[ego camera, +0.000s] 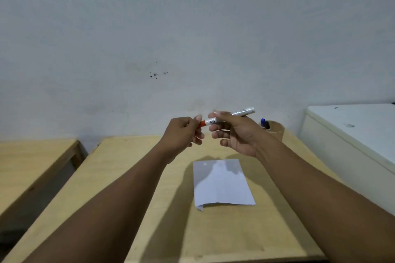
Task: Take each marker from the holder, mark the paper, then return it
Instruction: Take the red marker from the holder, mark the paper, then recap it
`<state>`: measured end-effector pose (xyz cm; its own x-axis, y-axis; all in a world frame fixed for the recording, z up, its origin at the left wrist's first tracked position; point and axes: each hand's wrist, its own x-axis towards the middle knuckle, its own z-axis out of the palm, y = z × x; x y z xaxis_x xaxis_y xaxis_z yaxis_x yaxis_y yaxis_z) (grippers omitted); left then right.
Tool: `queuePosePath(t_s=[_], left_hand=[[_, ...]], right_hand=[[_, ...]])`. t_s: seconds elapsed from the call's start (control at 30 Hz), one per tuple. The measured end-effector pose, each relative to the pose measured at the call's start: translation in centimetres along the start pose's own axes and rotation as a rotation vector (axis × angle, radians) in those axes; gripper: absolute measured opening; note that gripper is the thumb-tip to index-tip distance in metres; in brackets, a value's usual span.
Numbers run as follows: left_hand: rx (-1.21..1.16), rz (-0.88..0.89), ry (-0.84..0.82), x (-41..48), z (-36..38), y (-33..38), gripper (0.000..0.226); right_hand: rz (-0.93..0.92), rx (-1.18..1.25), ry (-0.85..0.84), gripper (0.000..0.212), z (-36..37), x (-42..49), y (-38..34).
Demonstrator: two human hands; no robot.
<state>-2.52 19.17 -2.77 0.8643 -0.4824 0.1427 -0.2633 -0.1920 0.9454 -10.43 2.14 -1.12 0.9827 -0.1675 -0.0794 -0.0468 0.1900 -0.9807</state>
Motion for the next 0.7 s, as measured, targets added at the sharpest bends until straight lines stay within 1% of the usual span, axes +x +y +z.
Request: queuePosePath(t_s=[0.1, 0.2, 0.3, 0.43, 0.53, 0.63, 0.7], left_hand=[[0.046, 0.026, 0.024, -0.7, -0.4, -2.4, 0.035], [0.025, 0.013, -0.020, -1.3, -1.1, -3.9, 0.026], [0.039, 0.002, -0.055, -1.2, -1.5, -4.9, 0.027], [-0.055, -0.090, -0.122, -0.6, -2.1, -5.5, 0.031], [-0.088, -0.126, -0.156, -0.1, -2.3, -5.7, 0.032], [-0.138, -0.145, -0.217, 0.5, -2.5, -6.5, 0.027], [-0.216, -0.161, -0.257, 0.7, -2.8, -7.2, 0.025]], right_hand=[[0.027, 0.023, 0.049, 0.023, 1.2, 0.9, 2.7], [0.051, 0.038, 0.056, 0.020, 1.6, 1.4, 4.4], [0.068, 0.040, 0.047, 0.019, 1.7, 1.8, 5.3], [0.067, 0.031, -0.001, 0.020, 1.4, 2.3, 5.6], [0.061, 0.018, -0.028, 0.019, 1.2, 2.8, 5.8], [0.060, -0.006, -0.060, 0.018, 0.8, 3.2, 5.9], [0.051, -0.017, -0.070, 0.016, 0.5, 3.5, 5.9]])
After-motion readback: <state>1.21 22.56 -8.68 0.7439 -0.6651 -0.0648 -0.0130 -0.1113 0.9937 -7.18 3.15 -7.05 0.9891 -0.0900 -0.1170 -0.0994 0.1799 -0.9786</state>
